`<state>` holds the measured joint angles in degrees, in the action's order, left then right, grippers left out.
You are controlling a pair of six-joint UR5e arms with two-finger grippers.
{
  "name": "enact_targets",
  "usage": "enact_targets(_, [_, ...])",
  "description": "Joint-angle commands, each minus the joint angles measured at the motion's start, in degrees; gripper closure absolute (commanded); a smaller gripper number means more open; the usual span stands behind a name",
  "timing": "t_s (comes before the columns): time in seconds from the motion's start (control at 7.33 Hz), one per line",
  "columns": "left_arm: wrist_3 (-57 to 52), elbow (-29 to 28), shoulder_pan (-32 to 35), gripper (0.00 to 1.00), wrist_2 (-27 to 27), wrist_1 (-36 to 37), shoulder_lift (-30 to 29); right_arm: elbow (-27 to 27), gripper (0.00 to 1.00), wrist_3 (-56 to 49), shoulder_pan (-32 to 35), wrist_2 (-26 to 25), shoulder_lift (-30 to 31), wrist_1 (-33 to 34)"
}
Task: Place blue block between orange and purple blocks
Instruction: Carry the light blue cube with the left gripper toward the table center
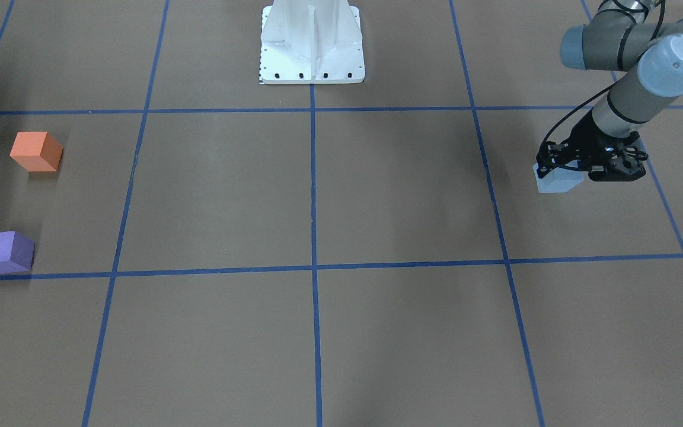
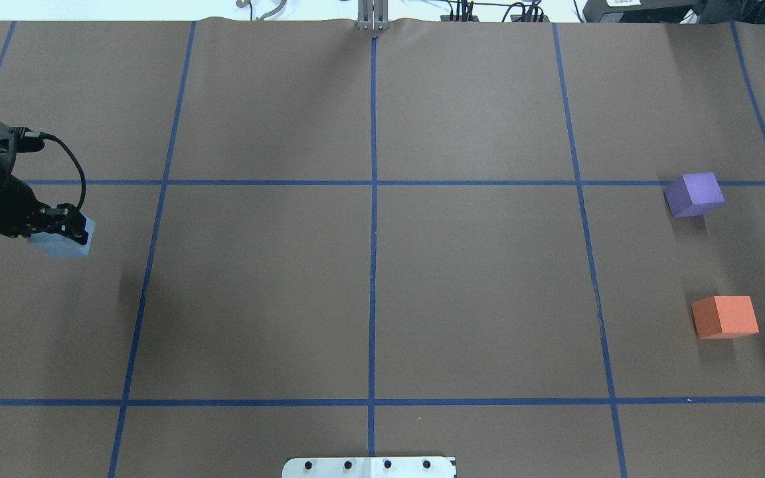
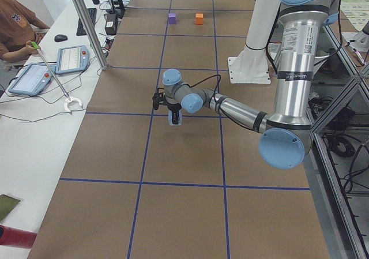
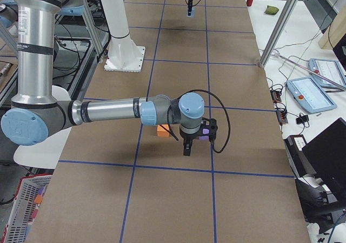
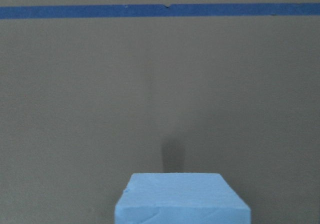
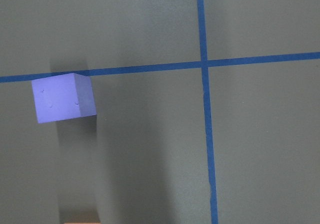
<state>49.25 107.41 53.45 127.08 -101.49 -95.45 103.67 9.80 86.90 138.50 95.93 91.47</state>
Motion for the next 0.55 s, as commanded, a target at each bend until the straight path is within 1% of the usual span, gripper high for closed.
enact_targets(0.0, [3.5,3.5,0.0,1.0,0.0,16.3,-14.2,0.0,0.0,0.3,-0.9,0.3,-1.0,-0.1])
enact_targets(0.14, [9.5,1.1,-3.6,1.0,-0.2,19.9,-23.6,0.7,0.0,2.0,-1.1,1.2,-0.7,-0.6])
enact_targets(0.27, [15.0,-5.8,-8.4,1.0,-2.0,20.1,-32.9,1.3,0.0,2.6,-2.2,1.0,-1.3,-0.5])
enact_targets(0.41, [19.0,-13.6,-12.8,1.0,-7.7,19.8,-41.5,1.2,0.0,3.1,-3.5,0.6,-2.7,-0.4])
